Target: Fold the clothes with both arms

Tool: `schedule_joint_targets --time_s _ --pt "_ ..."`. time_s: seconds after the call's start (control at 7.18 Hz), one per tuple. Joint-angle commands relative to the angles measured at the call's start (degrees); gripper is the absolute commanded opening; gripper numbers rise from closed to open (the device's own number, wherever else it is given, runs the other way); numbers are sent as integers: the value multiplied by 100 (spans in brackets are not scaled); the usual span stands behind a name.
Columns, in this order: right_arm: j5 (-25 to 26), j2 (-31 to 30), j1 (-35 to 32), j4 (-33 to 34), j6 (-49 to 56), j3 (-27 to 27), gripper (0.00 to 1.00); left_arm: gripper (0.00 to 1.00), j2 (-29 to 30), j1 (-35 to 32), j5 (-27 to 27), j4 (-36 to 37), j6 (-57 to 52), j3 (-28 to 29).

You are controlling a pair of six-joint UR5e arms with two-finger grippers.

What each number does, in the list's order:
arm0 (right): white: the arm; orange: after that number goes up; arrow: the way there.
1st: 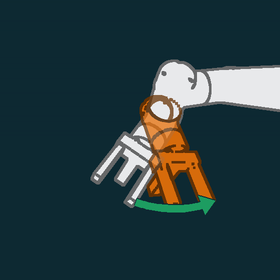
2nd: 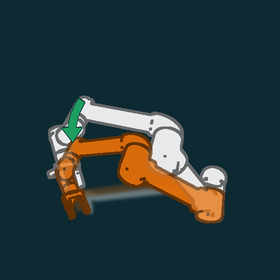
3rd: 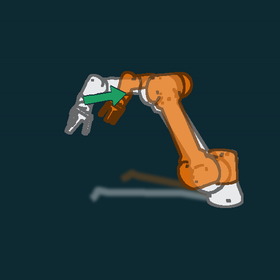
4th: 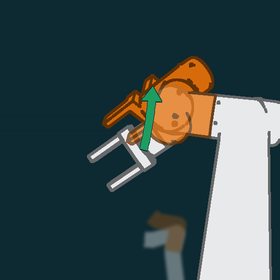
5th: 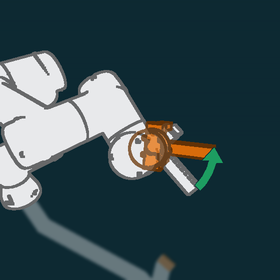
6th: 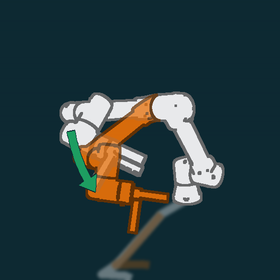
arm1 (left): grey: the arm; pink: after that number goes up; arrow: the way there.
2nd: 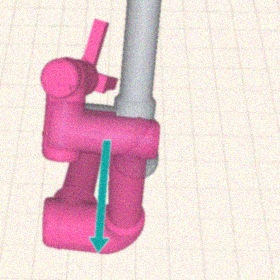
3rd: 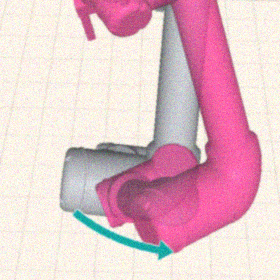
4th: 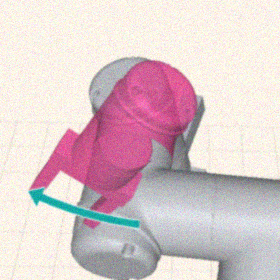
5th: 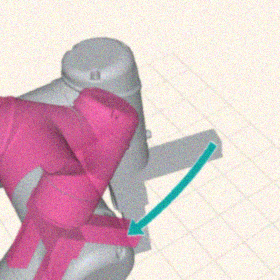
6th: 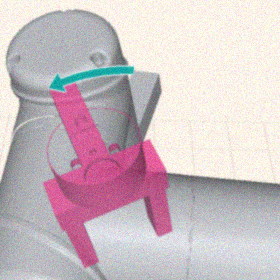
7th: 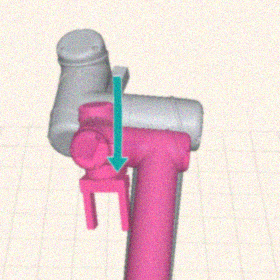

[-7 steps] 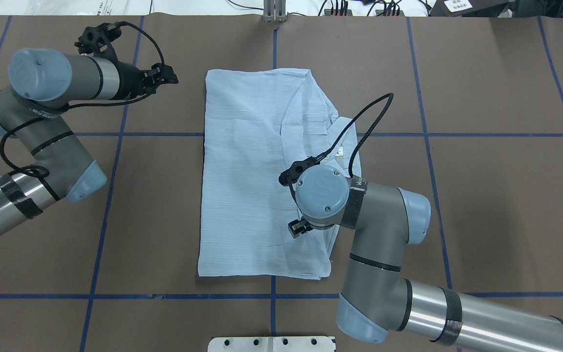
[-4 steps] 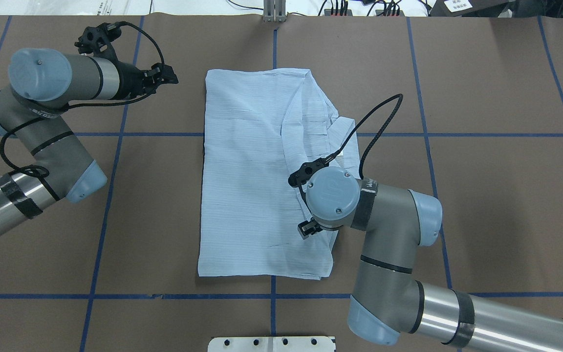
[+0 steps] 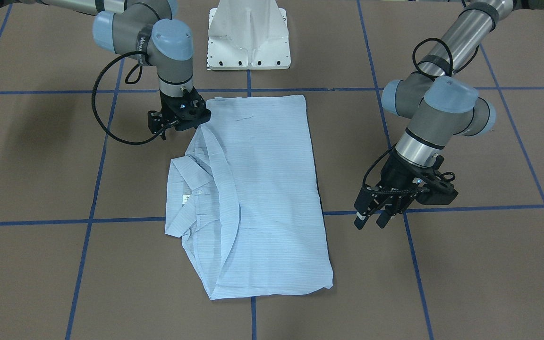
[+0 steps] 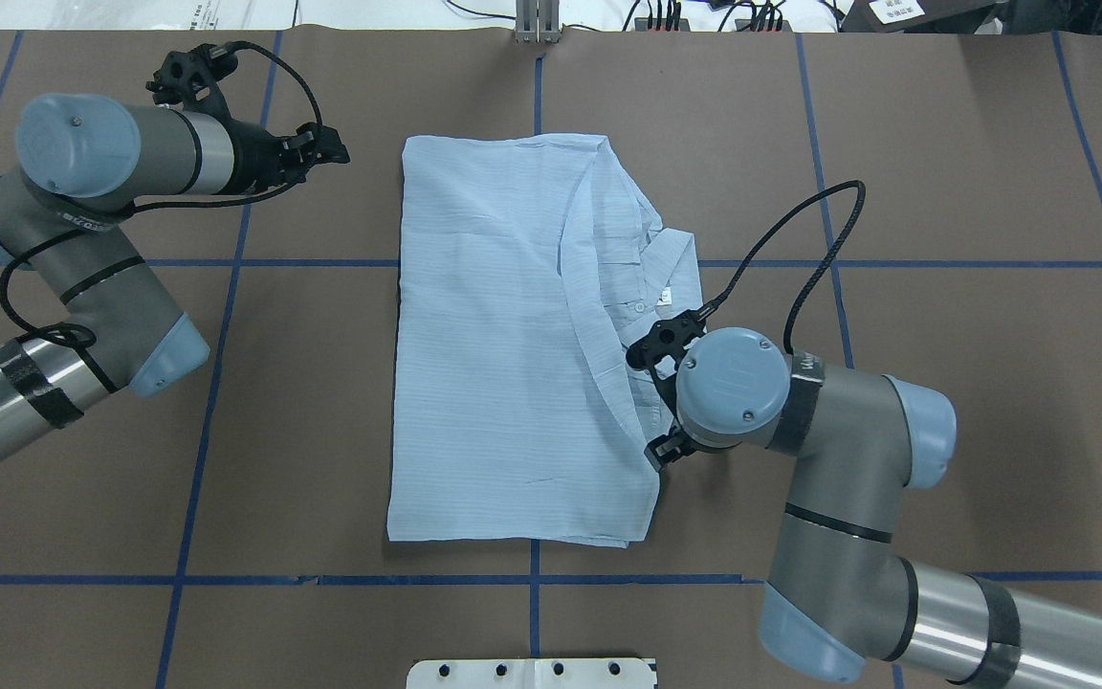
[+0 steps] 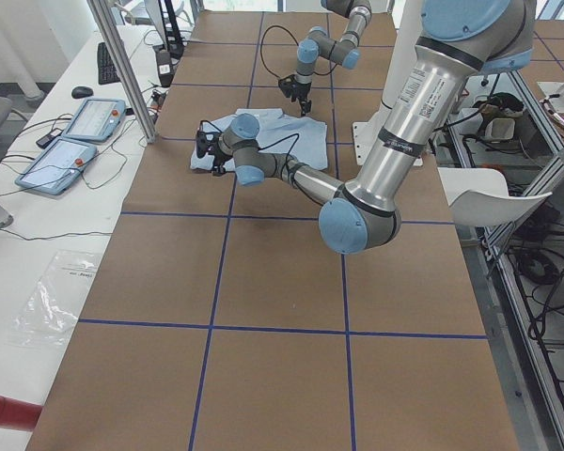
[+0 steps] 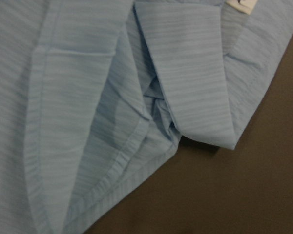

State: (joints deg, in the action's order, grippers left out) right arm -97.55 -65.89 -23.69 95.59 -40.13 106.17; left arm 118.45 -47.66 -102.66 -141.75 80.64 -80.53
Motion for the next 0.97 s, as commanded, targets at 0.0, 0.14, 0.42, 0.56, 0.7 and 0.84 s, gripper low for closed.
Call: schedule_joint_targets --time_s 0.0,0.14,0.42,0.56,0.7,0.84 --pt "-53 -302 -249 12 444 299 100 72 2 -6 0 15 4 -59" --pt "-36 -76 -311 21 445 169 100 72 -6 -6 0 7 4 -85" --pt "-36 984 -426 21 357 -610 100 72 -435 -6 -148 15 -5 -487" --pt "-36 1477 -478 12 348 -1119 100 72 -507 -24 -193 7 -5 -533" --pt "-36 1856 -479 12 253 -1455 100 72 -533 -41 -202 -2 -5 -542" --pt "-10 2077 -470 3 95 -1772 100 72 -586 -33 -211 -2 -13 -586"
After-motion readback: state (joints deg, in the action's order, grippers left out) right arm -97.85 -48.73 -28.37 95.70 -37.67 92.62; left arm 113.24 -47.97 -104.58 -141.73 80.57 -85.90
